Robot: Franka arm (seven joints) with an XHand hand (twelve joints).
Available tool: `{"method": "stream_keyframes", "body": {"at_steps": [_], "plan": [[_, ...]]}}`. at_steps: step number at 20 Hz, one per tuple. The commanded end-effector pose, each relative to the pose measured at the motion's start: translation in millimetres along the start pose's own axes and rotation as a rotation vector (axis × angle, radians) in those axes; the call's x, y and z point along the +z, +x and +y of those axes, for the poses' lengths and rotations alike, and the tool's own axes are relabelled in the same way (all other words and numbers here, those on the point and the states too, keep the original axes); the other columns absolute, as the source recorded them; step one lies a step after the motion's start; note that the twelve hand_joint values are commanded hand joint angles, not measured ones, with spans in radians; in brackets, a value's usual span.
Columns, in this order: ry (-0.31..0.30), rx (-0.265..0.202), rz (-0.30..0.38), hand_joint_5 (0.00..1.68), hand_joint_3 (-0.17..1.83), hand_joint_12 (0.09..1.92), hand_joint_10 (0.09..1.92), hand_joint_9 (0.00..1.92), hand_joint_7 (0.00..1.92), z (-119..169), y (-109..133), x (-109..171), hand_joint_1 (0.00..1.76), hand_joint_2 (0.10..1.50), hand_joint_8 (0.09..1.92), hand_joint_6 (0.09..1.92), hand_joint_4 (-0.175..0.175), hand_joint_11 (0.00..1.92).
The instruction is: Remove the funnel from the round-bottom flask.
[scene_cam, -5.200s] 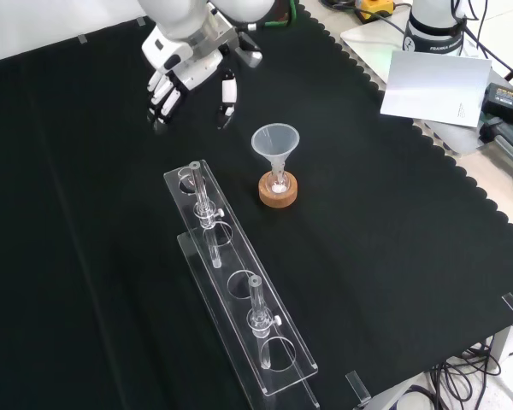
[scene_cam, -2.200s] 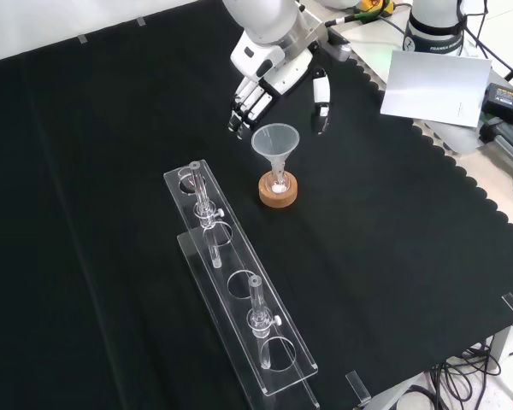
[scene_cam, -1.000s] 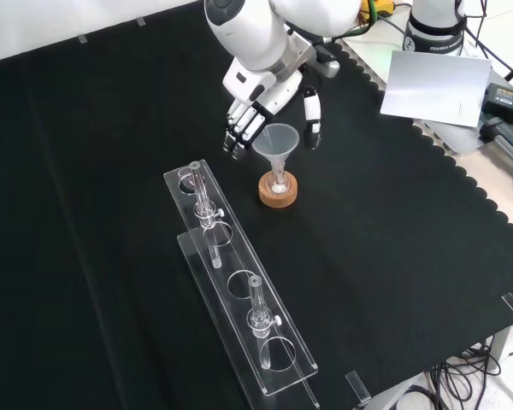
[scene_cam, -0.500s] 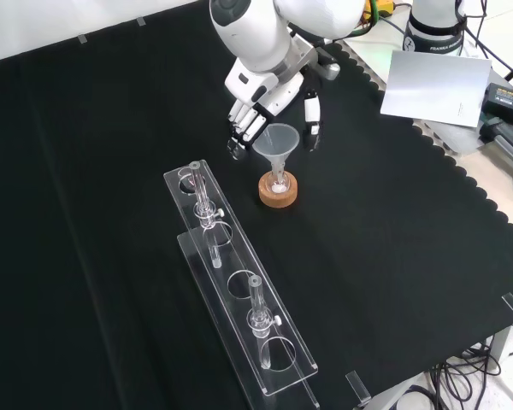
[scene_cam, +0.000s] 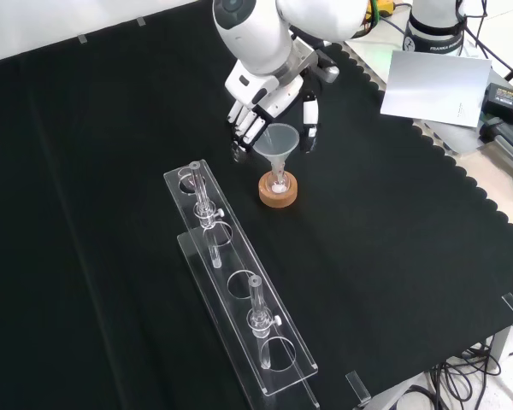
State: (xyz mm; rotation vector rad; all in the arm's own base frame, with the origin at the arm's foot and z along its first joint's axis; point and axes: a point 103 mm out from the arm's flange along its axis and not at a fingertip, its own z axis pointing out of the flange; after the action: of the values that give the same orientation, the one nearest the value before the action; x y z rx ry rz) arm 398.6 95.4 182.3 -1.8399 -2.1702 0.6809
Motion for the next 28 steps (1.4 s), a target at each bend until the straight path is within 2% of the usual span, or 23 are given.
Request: {"method": "stream_keyframes", "body": {"at_steps": [1,8,12,21,28], "plan": [[-0.023,0.0,-0.015,0.32,0.17,1.42,0.6,0.56,0.31,-1,1,-2,0.64,0.79,0.65,0.09,0.01,0.37],[-0.094,0.014,-0.07,0.55,0.23,1.35,0.54,0.71,0.47,-6,0,-10,0.69,0.82,0.63,0.09,0.007,0.44],[-0.112,0.006,-0.077,0.71,0.28,1.29,0.48,0.82,0.55,-8,0,-17,0.73,0.83,0.61,0.2,0.018,0.51],[-0.09,-0.005,-0.109,0.68,0.37,1.27,0.42,0.88,0.58,-20,6,-37,0.76,0.8,0.6,0.46,0.025,0.54],[-0.104,0.008,-0.143,0.63,0.38,1.27,0.42,0.89,0.56,-37,11,-57,0.76,0.79,0.6,0.48,0.022,0.54]]}}
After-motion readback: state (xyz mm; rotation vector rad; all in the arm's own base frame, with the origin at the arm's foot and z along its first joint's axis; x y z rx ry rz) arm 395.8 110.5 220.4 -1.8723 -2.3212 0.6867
